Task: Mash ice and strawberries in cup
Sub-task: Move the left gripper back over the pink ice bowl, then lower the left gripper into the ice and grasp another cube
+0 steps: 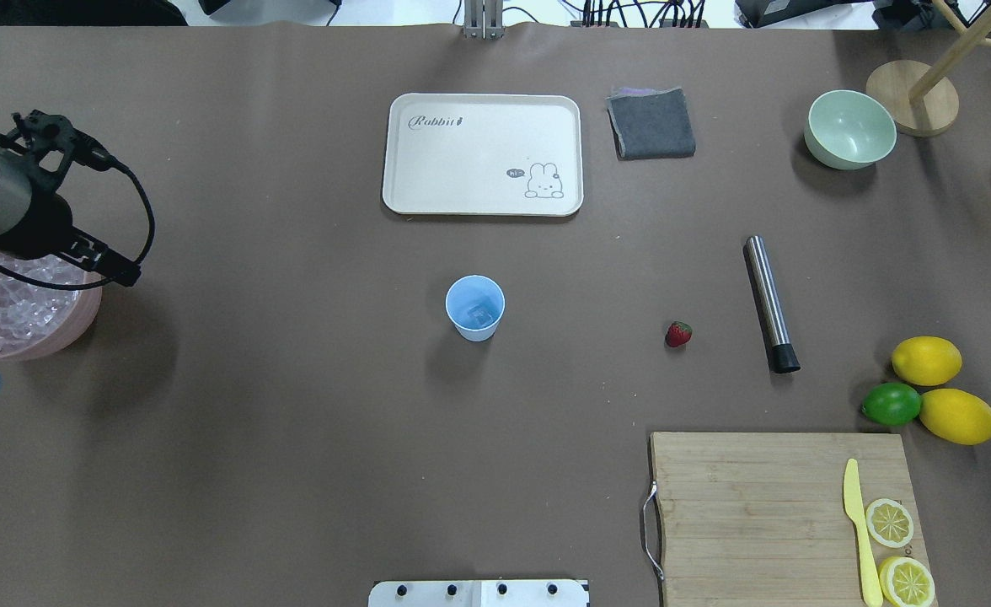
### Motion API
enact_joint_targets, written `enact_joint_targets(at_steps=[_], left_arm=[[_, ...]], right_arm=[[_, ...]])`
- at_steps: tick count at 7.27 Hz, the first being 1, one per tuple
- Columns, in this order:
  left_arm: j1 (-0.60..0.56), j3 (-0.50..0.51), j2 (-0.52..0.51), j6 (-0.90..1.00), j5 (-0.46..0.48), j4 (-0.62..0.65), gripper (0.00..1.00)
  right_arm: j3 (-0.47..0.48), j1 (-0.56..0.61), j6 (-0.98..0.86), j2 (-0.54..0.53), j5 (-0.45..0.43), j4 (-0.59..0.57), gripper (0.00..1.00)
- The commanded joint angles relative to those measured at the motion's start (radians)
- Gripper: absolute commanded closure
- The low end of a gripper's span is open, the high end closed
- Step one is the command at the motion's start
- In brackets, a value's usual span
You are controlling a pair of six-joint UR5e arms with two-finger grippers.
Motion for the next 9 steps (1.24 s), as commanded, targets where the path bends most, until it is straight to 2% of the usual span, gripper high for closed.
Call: enact_joint_targets(at_steps=[1,4,7,8,9], left_arm=[[-0.087,0.055,0.091,0.162,-0.049,-0.084,0.01],[-0.106,0.171,0.133,0.203,-0.056,-0.229,0.01],[-0.103,0.214,0.131,0.181,-0.058,-0.247,0.01],[-0.103,0.213,0.133,0.099,-0.056,-0.268,0.01],[-0.091,0.251,0.140,0.041,-0.058,-0.350,0.01]], right_arm=[[0.001,0.000,-0.002,-0.002,-0.001,0.000,0.00],[0.001,0.000,-0.002,-0.002,0.001,0.000,0.00],[0.001,0.000,-0.002,-0.004,-0.001,0.000,0.00],[0.001,0.000,-0.002,-0.004,-0.001,0.000,0.00],[0.001,0.000,-0.002,-0.002,-0.001,0.000,0.00]])
